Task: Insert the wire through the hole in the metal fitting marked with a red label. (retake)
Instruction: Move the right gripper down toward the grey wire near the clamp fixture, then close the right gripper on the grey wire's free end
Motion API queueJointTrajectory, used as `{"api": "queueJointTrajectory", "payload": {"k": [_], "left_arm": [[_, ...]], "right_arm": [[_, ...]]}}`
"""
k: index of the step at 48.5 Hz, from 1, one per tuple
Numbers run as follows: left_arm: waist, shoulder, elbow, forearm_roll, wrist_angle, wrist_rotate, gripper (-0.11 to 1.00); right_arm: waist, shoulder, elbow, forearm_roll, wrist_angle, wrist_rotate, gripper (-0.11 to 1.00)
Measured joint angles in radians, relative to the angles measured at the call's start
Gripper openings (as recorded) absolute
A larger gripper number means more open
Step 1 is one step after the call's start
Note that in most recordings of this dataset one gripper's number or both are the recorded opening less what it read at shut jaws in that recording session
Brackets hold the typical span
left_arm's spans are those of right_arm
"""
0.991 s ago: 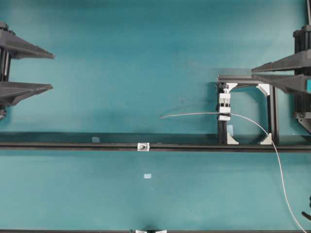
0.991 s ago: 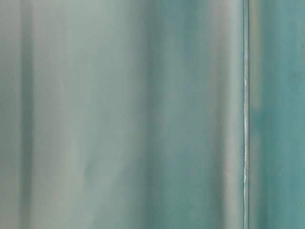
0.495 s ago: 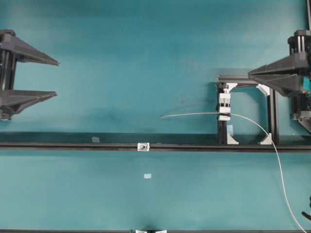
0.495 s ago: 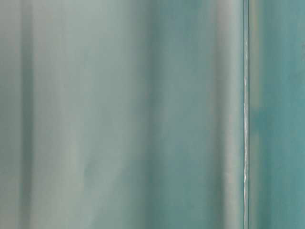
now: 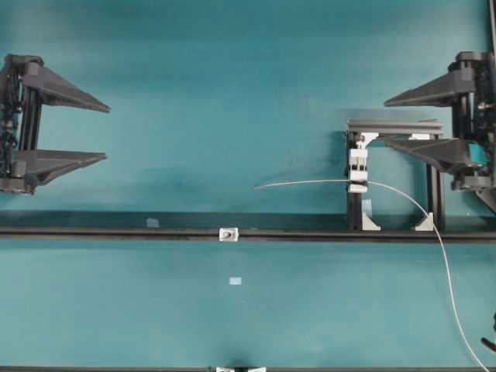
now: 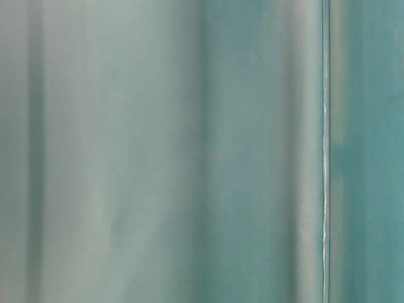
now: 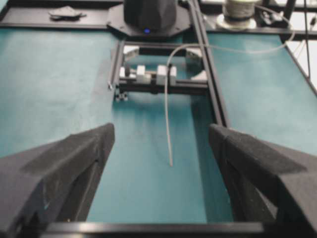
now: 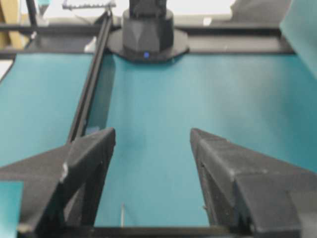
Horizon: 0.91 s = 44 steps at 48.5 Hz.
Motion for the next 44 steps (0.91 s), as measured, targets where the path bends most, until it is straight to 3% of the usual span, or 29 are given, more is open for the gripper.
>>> {"api": "queueJointTrajectory", "payload": {"k": [21, 44], "left_arm": [[0.000, 0.048, 0.023, 0.000, 0.000, 0.000, 0.54], [0.002, 0.215, 0.023, 0.000, -0.015, 0.000, 0.54]], "right_arm": [[0.000, 0.199, -0.006, 0.000, -0.012, 0.040, 0.69], [0.003, 0.485, -0.109, -0.002, -0.023, 0.041, 0.69]]}}
